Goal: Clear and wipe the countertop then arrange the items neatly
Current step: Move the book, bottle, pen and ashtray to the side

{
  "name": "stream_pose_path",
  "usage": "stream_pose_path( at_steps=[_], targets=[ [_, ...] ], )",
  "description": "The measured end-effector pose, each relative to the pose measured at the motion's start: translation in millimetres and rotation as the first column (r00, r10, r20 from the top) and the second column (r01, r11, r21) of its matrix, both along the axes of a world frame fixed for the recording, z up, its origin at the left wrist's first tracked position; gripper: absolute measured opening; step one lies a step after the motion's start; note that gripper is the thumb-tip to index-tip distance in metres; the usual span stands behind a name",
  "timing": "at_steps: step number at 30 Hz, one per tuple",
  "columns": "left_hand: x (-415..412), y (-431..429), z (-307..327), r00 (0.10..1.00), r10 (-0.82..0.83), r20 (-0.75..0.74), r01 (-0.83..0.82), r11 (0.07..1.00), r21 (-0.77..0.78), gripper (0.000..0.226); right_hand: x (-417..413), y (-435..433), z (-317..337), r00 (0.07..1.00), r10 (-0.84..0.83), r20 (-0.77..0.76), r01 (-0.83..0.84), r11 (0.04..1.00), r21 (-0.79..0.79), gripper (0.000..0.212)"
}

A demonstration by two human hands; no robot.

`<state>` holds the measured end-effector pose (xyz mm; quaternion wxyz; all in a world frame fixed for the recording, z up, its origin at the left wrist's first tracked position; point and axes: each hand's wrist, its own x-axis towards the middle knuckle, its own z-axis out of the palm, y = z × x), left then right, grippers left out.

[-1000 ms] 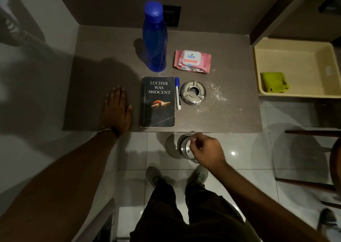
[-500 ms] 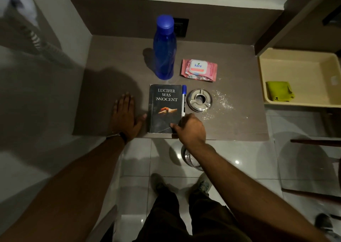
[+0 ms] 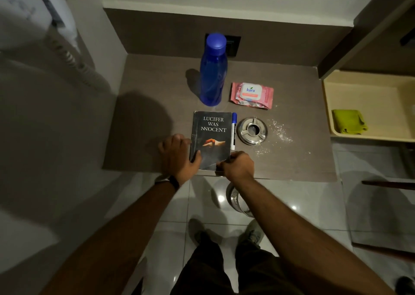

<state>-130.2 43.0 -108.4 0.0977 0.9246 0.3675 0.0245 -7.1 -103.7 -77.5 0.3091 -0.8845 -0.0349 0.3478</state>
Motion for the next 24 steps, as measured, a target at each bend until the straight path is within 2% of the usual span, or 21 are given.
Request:
stream_pose_path(
  at_steps=[3,7,10,11,12,15,17,19,20,22,24],
  targets=[
    [8.6,-24.7,9.2,0.966,0.259,-0.021,-0.259,0.959,-0.116,0.034,4.9,3.9,1.5,0.997,-0.026,-0.077,0.023,0.999,-0.039,0.027],
    [22.9,-32.2,11.0,0.858,0.509,-0.076,-0.49,0.765,-0.418,0.039,-2.7,8.3,6.2,1.0,-0.006,-0.021,0.005,1.0,-0.021,0.038],
    [28.1,-16.2,15.9,0.771,0.637,0.004,-0.404,0.494,-0.769,0.046,-9.8,7.3,11.1,1.0,-0.002,0.017,0.001,0.999,0.037,0.04],
    [25.6,-9.9,19.7,0.745,0.667,0.029,-0.354,0.432,-0.829,0.047,-11.6,8.2,13.6,1.0,-0.001,0.02,0.0,0.998,0.06,0.04],
    [22.0,-3.0,23.3,0.729,0.682,0.057,-0.318,0.412,-0.854,0.047,-13.6,10.3,16.5,1.0,-0.001,0.021,-0.001,0.996,0.086,0.039],
    [5.0,18.9,30.6,0.683,0.72,0.127,-0.294,0.43,-0.854,0.036,-23.2,26.6,27.9,1.0,0.01,0.009,-0.011,0.984,0.179,0.033],
    [-6.4,37.0,35.7,0.566,0.807,0.166,-0.281,0.379,-0.882,0.02,-31.5,45.8,35.0,1.0,0.019,-0.011,-0.016,0.971,0.24,0.029],
    [-17.2,56.9,40.5,0.454,0.868,0.199,-0.272,0.348,-0.897,0.025,-37.0,68.3,40.3,0.998,0.045,-0.035,-0.033,0.954,0.298,0.026],
    [-22.4,66.5,42.8,0.434,0.872,0.227,-0.282,0.371,-0.885,0.029,-38.8,80.8,43.0,0.996,0.065,-0.053,-0.044,0.945,0.325,0.025],
    [-34.4,81.8,46.2,0.502,0.819,0.279,-0.336,0.481,-0.81,0.033,-40.1,107.0,46.1,0.986,0.142,-0.085,-0.105,0.935,0.338,0.023],
    [-48.1,92.1,48.2,0.656,0.701,0.28,-0.408,0.641,-0.65,0.036,-41.8,133.4,43.2,0.968,0.233,-0.089,-0.198,0.936,0.291,0.027]
  ],
)
